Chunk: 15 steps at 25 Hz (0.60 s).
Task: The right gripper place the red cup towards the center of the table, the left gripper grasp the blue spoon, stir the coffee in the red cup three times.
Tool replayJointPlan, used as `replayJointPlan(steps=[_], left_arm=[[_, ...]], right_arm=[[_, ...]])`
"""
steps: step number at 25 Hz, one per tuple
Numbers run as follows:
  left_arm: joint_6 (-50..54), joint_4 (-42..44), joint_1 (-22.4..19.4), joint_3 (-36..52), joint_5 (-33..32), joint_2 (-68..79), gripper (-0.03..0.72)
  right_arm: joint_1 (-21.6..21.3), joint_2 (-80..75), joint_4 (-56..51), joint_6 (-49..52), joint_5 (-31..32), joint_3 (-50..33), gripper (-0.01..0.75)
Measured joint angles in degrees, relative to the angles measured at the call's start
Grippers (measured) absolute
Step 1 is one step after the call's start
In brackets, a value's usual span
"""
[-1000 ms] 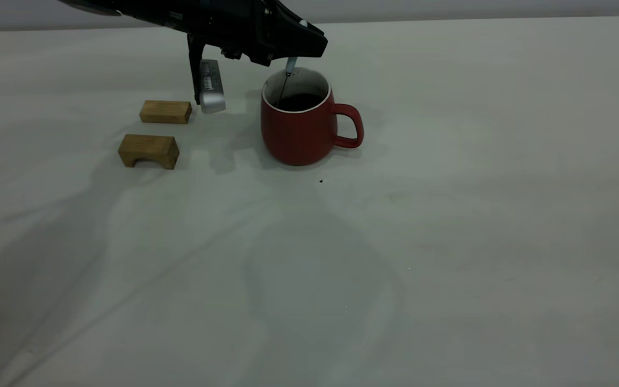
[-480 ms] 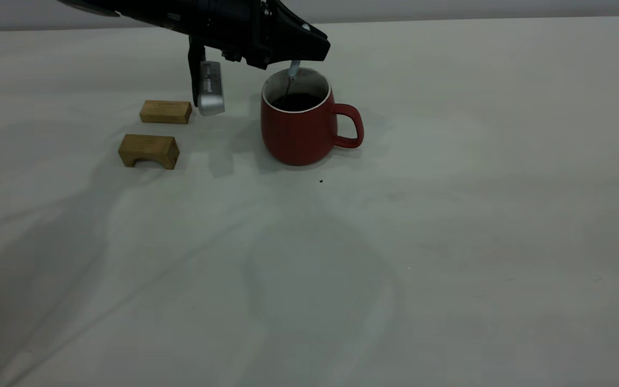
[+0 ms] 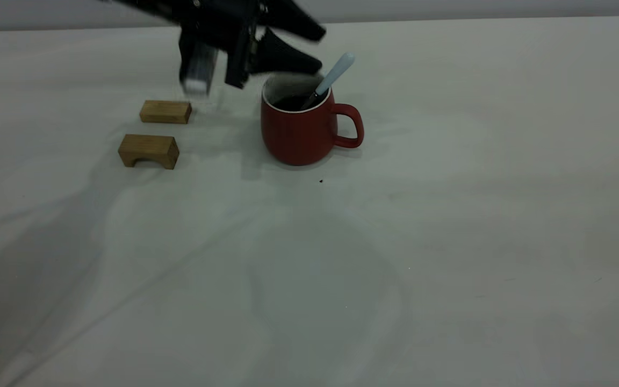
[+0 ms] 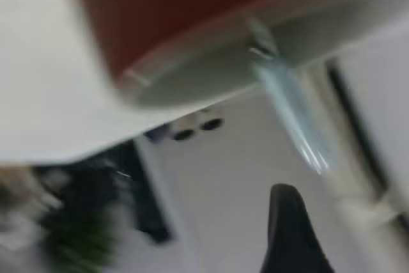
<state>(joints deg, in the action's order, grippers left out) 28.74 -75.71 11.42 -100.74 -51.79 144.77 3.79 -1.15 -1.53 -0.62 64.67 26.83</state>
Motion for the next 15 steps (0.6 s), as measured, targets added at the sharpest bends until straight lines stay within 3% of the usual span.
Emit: replayJointPlan(steps=[3, 8, 15], left_arm=[[-14.9, 5.1, 0.0, 0.0, -0.9, -5.0, 0.508], [-36.5, 21.3, -0.1, 0.0, -1.7, -12.8, 0.499], [-55.3, 33.2, -0.1, 0.2, -3.5, -23.1, 0.472]], right_arm=[[0.0, 0.0, 0.0, 0.0, 0.0, 0.0, 0.579], [0.0, 0.0, 0.0, 0.0, 0.0, 0.0, 0.579], [0.0, 0.0, 0.0, 0.0, 0.0, 0.0, 0.579]])
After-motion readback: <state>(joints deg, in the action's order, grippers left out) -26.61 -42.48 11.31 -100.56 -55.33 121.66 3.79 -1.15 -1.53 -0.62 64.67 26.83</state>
